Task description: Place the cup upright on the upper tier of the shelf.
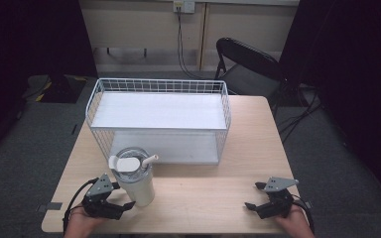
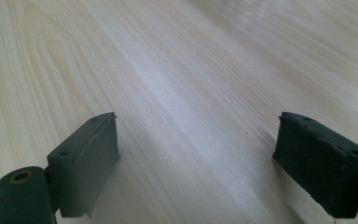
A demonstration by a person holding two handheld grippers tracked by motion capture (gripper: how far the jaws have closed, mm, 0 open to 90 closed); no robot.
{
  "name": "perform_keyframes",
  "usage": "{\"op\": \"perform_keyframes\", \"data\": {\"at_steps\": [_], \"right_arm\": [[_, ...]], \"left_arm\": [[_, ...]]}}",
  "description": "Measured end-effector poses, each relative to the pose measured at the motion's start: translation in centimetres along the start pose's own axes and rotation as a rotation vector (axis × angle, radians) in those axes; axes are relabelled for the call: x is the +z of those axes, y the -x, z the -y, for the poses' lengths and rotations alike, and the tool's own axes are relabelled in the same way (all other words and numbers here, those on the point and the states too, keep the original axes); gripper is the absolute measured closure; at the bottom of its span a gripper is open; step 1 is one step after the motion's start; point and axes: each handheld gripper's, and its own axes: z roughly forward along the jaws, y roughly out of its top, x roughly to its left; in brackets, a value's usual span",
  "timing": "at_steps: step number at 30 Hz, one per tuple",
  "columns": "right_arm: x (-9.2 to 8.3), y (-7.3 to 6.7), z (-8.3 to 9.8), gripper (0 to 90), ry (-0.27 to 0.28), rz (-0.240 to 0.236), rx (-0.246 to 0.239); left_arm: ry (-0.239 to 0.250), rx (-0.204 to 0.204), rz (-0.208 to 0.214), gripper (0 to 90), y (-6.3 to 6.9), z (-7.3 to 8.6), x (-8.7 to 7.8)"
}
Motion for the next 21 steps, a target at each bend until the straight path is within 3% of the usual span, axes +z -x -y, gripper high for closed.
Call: {"op": "perform_keyframes", "data": {"at_steps": [5,21], "right_arm": [[0.0,0.0,0.0,12.8,0.000,-0.001,0.001],[0.0,0.0,0.0,12.8,0.000,0.000,0.000]], "left_arm": [[0.041,-0.017,0.019,15.6,0.0,-0.2,-0.3],[0.121,-0.008,0.047,15.2,0.5,-1.3,-0.6]]}}
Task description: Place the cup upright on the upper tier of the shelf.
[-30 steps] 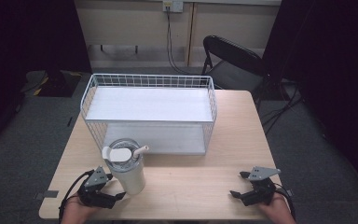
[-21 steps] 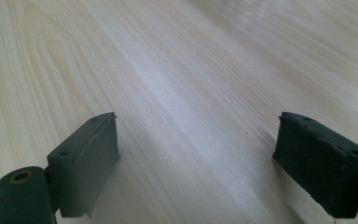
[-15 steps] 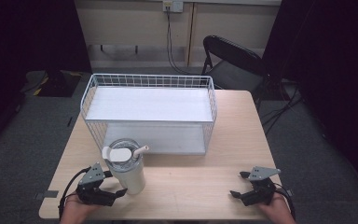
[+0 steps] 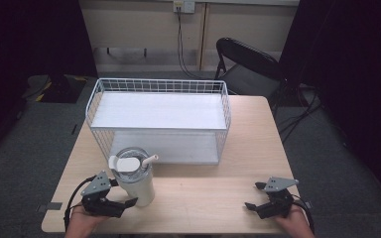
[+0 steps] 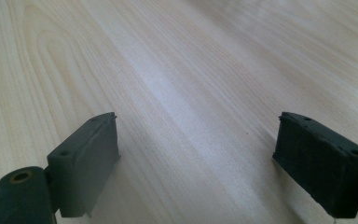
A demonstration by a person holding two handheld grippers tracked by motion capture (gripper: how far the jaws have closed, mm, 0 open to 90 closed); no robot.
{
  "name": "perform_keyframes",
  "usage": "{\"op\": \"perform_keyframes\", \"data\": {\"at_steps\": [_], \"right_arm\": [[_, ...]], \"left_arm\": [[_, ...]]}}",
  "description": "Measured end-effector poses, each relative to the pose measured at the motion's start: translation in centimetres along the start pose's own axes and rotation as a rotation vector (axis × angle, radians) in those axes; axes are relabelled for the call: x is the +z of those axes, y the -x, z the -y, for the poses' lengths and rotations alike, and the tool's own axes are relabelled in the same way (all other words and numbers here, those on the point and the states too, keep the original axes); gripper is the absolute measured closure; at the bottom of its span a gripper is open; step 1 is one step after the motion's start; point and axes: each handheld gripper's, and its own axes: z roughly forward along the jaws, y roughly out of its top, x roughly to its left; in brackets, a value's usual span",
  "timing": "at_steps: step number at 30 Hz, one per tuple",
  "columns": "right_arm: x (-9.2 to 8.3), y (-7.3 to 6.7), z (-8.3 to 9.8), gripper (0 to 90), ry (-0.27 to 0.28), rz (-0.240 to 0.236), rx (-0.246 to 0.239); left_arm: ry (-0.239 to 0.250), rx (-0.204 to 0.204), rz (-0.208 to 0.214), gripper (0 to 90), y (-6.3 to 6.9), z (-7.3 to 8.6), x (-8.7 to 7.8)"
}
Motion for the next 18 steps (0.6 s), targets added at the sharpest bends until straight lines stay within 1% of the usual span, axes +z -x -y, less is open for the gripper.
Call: {"op": "perform_keyframes", "data": {"at_steps": [3,5,6,8,11,13,15,18], "right_arm": [[0.0,0.0,0.0,12.8,0.000,0.000,0.000],[0.0,0.0,0.0,12.8,0.000,0.000,0.000],[0.0,0.0,0.0,12.8,-0.001,0.000,0.000],[0.0,0.0,0.0,12.8,0.000,0.000,0.000],[0.0,0.0,0.0,12.8,0.000,-0.001,0.001],[0.0,0.0,0.0,12.8,0.000,0.000,0.000],[0.0,0.0,0.0,12.8,0.000,0.000,0.000],[0.0,0.0,0.0,12.8,-0.001,0.000,0.000]], "left_arm": [[0.011,0.010,0.009,15.1,0.2,-0.5,0.3],[0.010,0.009,0.007,14.8,0.2,-0.6,0.4],[0.009,0.016,0.005,14.1,0.2,-0.7,0.5],[0.015,0.012,0.008,13.0,0.2,-0.8,0.6],[0.023,0.020,0.004,11.6,0.2,-1.0,0.9],[0.035,0.018,-0.001,10.8,0.3,-1.1,1.1],[0.056,0.009,0.002,10.1,0.3,-1.0,1.2],[0.072,0.009,0.004,9.8,0.3,-0.9,1.4]]}}
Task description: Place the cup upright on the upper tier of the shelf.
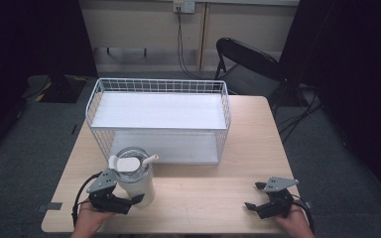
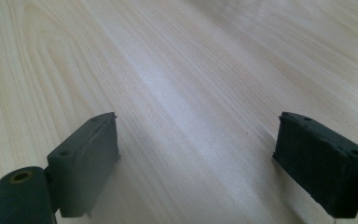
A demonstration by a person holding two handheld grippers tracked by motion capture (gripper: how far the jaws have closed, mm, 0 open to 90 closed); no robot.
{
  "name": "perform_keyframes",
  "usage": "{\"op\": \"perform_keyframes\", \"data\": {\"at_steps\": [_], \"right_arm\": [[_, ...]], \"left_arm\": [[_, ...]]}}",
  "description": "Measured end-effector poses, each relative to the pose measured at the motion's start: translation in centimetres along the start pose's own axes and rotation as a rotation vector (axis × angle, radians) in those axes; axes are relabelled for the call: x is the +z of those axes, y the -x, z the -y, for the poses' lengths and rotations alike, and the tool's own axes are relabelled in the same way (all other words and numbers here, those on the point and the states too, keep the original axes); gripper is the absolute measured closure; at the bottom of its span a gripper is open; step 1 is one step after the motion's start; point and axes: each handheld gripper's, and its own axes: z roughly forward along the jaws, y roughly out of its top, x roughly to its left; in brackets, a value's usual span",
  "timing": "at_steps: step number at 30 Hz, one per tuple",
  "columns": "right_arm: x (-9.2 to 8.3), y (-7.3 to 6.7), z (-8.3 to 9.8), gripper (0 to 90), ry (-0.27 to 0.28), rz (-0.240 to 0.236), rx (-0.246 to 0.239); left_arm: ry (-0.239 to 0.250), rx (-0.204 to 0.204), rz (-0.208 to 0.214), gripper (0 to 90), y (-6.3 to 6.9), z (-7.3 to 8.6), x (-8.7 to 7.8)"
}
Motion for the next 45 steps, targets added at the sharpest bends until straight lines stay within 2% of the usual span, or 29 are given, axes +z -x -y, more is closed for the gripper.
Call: {"op": "perform_keyframes", "data": {"at_steps": [5,8,10,12,13,14,17,21,23,26,27,28,29,31,32,33,36,45], "right_arm": [[0.0,0.0,0.0,12.8,0.000,0.000,0.000],[0.0,0.0,0.0,12.8,0.000,0.000,0.000],[0.0,0.0,0.0,12.8,0.000,0.000,0.000],[0.0,0.0,0.0,12.8,0.000,0.000,0.000],[0.0,0.0,0.0,12.8,0.000,0.000,0.000],[0.0,0.0,0.0,12.8,0.000,0.000,0.000],[0.0,0.0,0.0,12.8,0.000,0.000,0.000],[0.0,0.0,0.0,12.8,0.000,0.000,0.000],[0.0,0.0,0.0,12.8,0.000,0.000,0.000],[0.0,0.0,0.0,12.8,0.000,0.000,0.000],[0.0,0.0,0.0,12.8,0.000,0.000,0.000],[0.0,0.0,0.0,12.8,0.000,-0.001,0.000],[0.0,0.0,0.0,12.8,0.000,0.000,0.000],[0.0,0.0,0.0,12.8,0.000,0.000,0.000],[0.0,0.0,0.0,12.8,0.000,0.000,0.000],[0.0,0.0,0.0,12.8,0.000,0.000,0.000],[0.0,0.0,0.0,12.8,0.000,0.000,0.000],[0.0,0.0,0.0,12.8,0.000,0.000,0.000]], "left_arm": [[0.025,0.001,-0.005,9.1,0.1,0.2,0.2],[0.070,-0.016,-0.005,8.2,0.1,0.6,0.6],[0.078,-0.017,-0.003,7.8,0.0,0.6,0.7],[0.118,-0.019,-0.010,7.5,0.1,0.9,1.0],[0.118,-0.019,-0.010,7.3,0.1,0.9,1.0],[0.145,-0.032,-0.012,7.0,0.1,1.0,1.2],[0.163,-0.024,-0.017,7.1,0.2,1.1,1.4],[0.221,-0.048,-0.014,6.8,0.2,1.3,1.9],[0.238,-0.041,-0.017,7.4,0.2,1.4,2.0],[0.253,-0.047,-0.019,8.6,0.1,1.4,2.0],[0.250,-0.032,-0.027,8.7,0.0,1.5,1.9],[0.258,-0.054,-0.023,8.9,0.1,1.5,1.9],[0.260,-0.058,-0.025,9.0,0.1,1.5,1.9],[0.260,-0.053,-0.030,9.2,0.1,1.5,1.8],[0.254,-0.037,-0.039,9.3,0.1,1.5,1.8],[0.251,-0.045,-0.039,9.3,0.4,1.5,1.9],[0.240,0.005,-0.043,9.3,0.4,1.4,1.8],[0.262,0.001,-0.034,8.9,0.3,1.7,1.9]]}}
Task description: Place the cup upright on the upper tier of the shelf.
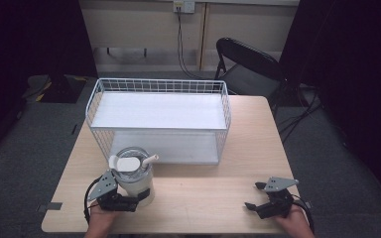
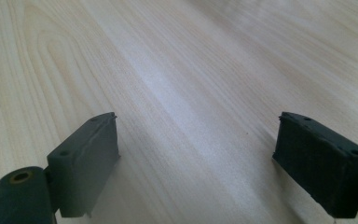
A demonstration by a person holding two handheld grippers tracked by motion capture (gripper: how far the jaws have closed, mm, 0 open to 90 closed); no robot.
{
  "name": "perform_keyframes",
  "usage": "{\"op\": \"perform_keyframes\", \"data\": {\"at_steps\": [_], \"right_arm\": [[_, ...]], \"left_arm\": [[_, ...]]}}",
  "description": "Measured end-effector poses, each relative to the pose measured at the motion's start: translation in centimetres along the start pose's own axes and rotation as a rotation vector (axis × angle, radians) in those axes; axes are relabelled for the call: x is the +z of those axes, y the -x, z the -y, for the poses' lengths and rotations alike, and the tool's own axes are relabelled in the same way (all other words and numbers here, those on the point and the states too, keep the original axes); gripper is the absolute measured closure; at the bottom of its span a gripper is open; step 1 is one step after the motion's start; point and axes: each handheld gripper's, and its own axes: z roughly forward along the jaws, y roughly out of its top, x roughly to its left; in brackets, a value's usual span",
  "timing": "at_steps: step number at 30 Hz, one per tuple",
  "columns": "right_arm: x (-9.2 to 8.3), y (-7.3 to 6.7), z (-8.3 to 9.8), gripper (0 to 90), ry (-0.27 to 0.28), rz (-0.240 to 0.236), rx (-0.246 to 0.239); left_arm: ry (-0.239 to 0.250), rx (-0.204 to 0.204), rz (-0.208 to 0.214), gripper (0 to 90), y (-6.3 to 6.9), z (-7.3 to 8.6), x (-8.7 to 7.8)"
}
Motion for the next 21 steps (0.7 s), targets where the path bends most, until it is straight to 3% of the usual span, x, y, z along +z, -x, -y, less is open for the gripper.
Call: {"op": "perform_keyframes", "data": {"at_steps": [7,13,21], "right_arm": [[0.00,0.00,0.00,12.8,0.000,0.000,0.000],[0.00,0.01,0.00,12.8,0.000,0.000,0.000],[0.00,0.01,0.00,12.8,0.000,0.000,0.001]], "left_arm": [[0.024,0.020,0.014,7.9,-0.14,-0.32,0.30],[0.063,0.002,0.033,7.3,-0.31,-0.60,0.79],[0.059,0.023,0.046,8.9,-0.24,-0.66,0.57]]}}
